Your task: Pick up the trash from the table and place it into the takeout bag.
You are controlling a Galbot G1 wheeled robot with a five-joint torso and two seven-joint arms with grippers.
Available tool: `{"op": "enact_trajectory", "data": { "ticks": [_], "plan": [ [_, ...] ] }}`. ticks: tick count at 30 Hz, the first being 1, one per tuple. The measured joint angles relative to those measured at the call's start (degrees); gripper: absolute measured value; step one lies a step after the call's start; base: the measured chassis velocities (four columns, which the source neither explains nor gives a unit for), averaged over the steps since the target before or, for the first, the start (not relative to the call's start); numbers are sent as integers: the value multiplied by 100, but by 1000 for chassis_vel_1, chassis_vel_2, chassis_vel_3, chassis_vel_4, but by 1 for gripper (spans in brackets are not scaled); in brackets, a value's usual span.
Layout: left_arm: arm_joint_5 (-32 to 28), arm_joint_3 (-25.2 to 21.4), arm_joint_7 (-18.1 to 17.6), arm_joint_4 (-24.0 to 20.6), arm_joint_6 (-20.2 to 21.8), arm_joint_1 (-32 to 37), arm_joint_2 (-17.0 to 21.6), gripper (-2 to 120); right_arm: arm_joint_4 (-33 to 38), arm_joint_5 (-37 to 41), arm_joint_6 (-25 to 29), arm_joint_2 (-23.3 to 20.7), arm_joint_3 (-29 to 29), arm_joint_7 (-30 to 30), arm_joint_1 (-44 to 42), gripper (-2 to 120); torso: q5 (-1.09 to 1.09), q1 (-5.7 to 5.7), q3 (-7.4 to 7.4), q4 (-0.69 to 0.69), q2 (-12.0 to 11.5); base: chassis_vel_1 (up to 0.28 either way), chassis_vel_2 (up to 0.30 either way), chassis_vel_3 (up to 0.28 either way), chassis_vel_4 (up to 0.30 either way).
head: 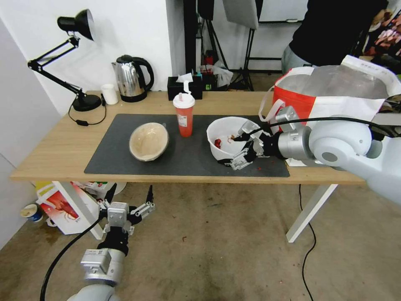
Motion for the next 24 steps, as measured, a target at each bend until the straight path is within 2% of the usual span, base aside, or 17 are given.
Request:
{"op": "enact_trajectory", "data": {
  "ticks": [24],
  "plan": [
    [0,0,0,0,0,0,0,100,-689,-298,4,349,-250,-190,144,100,1,0,0,0,0,0,0,0,0]
  ]
}}
